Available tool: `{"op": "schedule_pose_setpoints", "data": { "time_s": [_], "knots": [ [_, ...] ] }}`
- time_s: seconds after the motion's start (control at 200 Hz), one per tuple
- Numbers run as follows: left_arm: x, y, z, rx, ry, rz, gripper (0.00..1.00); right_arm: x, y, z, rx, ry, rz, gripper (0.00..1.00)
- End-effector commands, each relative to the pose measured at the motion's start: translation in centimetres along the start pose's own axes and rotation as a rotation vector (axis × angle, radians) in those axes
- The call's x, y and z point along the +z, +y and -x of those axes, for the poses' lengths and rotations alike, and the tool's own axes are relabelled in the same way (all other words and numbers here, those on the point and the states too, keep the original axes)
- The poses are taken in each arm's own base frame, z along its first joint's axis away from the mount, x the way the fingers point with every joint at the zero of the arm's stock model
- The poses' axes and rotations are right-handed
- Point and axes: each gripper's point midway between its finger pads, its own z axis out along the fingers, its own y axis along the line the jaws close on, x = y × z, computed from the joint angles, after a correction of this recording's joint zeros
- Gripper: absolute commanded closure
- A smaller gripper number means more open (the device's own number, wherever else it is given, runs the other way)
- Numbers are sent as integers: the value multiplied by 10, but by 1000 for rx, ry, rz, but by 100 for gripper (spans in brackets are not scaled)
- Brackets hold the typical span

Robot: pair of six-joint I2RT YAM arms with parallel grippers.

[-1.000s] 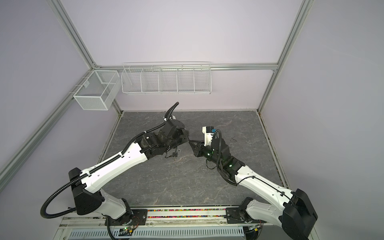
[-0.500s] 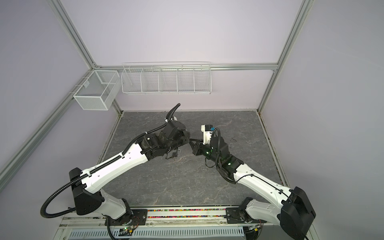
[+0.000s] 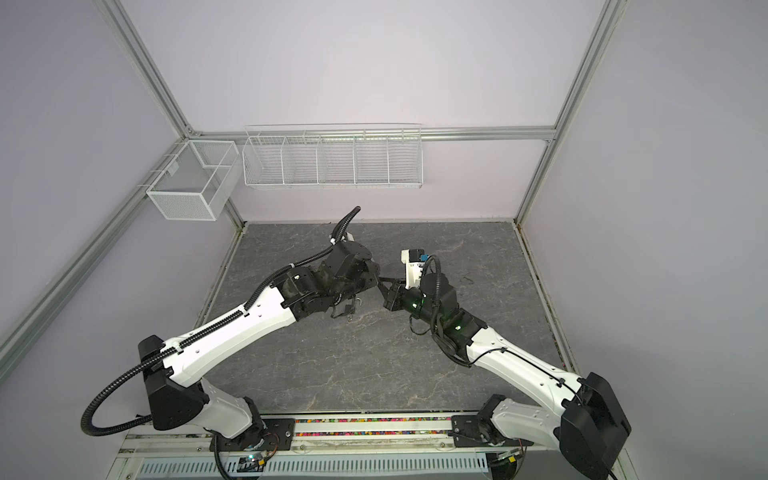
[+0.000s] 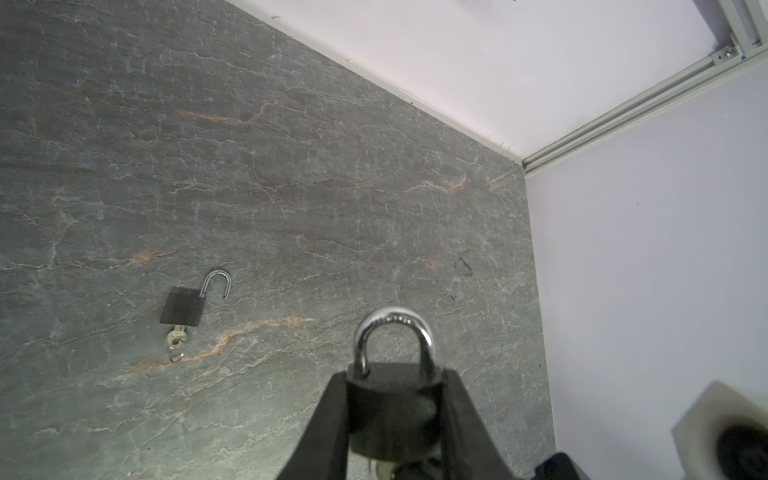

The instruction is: Unlock with the key

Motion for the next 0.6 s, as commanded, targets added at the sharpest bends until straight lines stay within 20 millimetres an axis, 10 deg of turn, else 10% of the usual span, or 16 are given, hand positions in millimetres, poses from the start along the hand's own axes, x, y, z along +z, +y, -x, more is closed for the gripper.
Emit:
{"op": "schedule_pose_setpoints", "data": {
  "time_s": [0.0, 0.595],
  "knots": [
    [-13, -19, -14, -13, 62, -83, 100, 0, 12, 22, -14, -67, 35, 94],
    [-20, -30, 5, -44, 1, -129, 100, 2, 5, 6, 22, -22, 34, 89]
  ]
}}
